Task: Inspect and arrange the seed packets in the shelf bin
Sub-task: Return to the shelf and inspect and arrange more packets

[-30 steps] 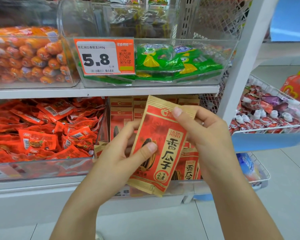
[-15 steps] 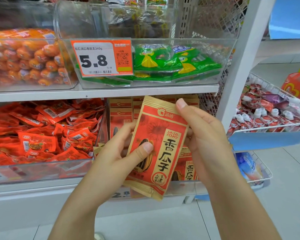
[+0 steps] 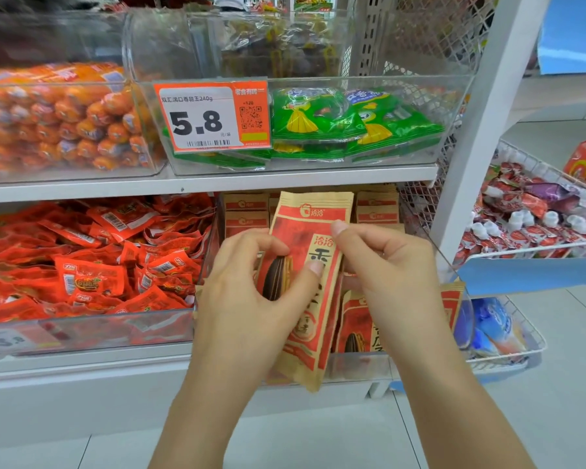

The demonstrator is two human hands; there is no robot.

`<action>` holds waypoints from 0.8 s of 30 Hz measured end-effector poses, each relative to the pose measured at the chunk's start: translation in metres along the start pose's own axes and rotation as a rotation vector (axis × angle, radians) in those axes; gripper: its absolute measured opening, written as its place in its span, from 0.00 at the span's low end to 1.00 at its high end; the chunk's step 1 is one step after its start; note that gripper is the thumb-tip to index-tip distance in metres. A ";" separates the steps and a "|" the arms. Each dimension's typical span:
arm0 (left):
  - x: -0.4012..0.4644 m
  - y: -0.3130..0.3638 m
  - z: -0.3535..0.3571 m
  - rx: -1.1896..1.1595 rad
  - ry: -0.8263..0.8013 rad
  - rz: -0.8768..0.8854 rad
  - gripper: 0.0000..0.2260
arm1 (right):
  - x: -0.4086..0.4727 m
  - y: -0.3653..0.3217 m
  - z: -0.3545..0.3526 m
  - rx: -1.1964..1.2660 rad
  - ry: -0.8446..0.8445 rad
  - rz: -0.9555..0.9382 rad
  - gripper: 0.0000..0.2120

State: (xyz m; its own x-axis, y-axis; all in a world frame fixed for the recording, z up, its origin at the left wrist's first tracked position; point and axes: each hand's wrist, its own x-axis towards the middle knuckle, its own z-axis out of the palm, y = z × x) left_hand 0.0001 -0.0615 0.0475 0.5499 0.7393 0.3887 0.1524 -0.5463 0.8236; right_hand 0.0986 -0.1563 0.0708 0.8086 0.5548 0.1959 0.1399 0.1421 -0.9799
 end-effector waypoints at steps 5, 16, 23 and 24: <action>-0.003 0.010 -0.004 -0.095 -0.003 -0.042 0.20 | -0.007 -0.007 0.004 -0.035 -0.131 -0.067 0.14; 0.000 0.014 -0.008 -0.392 -0.101 -0.184 0.26 | -0.010 -0.009 0.010 0.021 -0.168 -0.067 0.13; -0.001 0.019 -0.009 -0.459 -0.128 -0.211 0.15 | -0.007 -0.009 0.013 -0.004 -0.134 -0.112 0.16; -0.001 0.018 -0.007 -0.452 -0.126 -0.215 0.12 | -0.008 -0.010 0.012 0.016 -0.146 -0.107 0.13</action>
State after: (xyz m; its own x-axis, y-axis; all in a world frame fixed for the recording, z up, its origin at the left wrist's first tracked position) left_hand -0.0037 -0.0692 0.0652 0.6439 0.7480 0.1609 -0.0816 -0.1419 0.9865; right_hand 0.0838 -0.1519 0.0791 0.6978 0.6488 0.3034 0.2105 0.2191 -0.9527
